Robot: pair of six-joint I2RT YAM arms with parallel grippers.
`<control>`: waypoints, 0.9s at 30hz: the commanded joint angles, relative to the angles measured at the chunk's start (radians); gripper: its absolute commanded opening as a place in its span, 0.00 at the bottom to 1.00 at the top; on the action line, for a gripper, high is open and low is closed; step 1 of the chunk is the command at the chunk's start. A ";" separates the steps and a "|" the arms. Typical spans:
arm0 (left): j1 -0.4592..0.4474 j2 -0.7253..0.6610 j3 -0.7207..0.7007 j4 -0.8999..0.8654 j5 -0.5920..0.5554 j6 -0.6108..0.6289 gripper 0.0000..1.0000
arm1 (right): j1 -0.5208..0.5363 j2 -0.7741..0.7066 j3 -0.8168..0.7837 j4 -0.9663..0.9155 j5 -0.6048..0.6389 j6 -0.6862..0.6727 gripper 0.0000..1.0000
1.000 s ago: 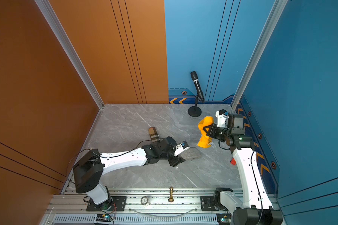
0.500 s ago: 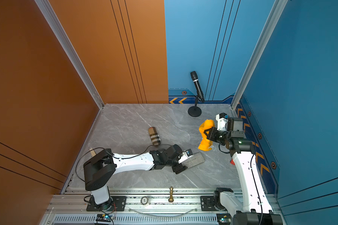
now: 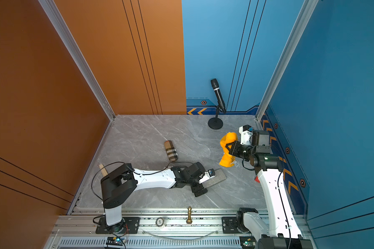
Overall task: Wipe the eyeglass case
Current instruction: Pick up the eyeglass case from the center of the board.
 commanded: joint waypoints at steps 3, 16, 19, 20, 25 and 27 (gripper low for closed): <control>0.016 0.066 0.083 -0.059 0.051 0.015 0.98 | -0.008 -0.023 -0.009 -0.010 -0.022 -0.013 0.00; 0.029 0.077 0.059 -0.060 0.092 -0.014 0.72 | -0.010 -0.030 -0.007 -0.010 -0.022 -0.008 0.00; 0.032 0.070 0.057 -0.060 0.104 -0.023 0.62 | -0.012 -0.040 -0.007 -0.012 -0.018 -0.003 0.00; 0.032 0.065 0.058 -0.059 0.108 -0.026 0.59 | -0.011 -0.043 -0.004 -0.013 -0.017 -0.002 0.00; 0.043 0.036 0.061 -0.049 0.123 -0.037 0.57 | -0.018 -0.065 0.009 -0.028 -0.011 -0.002 0.00; 0.042 0.050 0.075 -0.077 0.126 -0.033 0.60 | -0.024 -0.073 0.007 -0.033 -0.013 -0.002 0.00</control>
